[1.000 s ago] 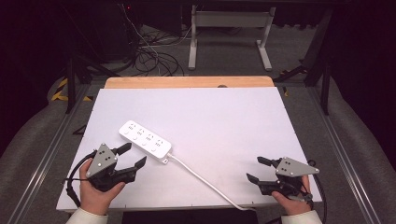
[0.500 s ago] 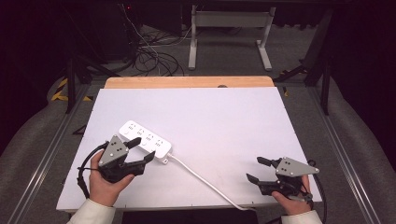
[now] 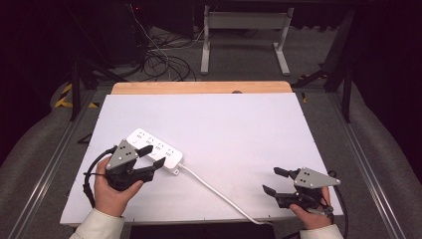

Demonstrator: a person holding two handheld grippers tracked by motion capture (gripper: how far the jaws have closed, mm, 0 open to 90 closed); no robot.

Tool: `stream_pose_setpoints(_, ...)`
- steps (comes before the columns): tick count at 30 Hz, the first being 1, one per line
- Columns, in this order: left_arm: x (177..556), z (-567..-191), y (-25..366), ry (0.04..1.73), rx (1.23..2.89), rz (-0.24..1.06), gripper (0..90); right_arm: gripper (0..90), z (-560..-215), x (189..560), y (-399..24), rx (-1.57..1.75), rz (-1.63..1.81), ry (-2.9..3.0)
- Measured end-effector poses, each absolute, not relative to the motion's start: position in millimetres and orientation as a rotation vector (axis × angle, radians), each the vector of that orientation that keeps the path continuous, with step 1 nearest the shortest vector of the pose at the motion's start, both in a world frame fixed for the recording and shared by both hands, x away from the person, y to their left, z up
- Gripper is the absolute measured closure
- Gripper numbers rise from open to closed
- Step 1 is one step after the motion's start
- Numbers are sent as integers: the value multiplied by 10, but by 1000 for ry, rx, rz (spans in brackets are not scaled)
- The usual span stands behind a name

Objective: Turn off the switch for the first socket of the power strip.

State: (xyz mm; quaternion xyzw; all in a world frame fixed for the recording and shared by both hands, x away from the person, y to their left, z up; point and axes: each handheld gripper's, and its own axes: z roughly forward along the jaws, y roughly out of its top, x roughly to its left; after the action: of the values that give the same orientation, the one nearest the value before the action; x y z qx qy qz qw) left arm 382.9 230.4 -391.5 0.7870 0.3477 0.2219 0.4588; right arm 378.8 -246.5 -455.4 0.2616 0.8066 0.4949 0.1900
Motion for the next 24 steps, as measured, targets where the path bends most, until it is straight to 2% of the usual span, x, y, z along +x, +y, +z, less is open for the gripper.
stream_pose_setpoints(3,3888,-3891,2323,850,1977,470,497,310,-4554,3789,-2466,737,1393,2266)
stream_pose_setpoints(6,3918,-3860,2315,851,2008,474,550,310,-4555,3792,-2467,736,1399,2266)
stream_pose_setpoints(10,3994,-3802,2295,860,2071,411,623,312,-4557,3795,-2467,735,1407,2269)
stream_pose_setpoints(17,4103,-3768,2247,911,2157,409,662,314,-4554,3795,-2473,735,1411,2263)
stream_pose_setpoints(24,4221,-3772,2214,948,2208,366,663,314,-4554,3795,-2474,732,1412,2264)
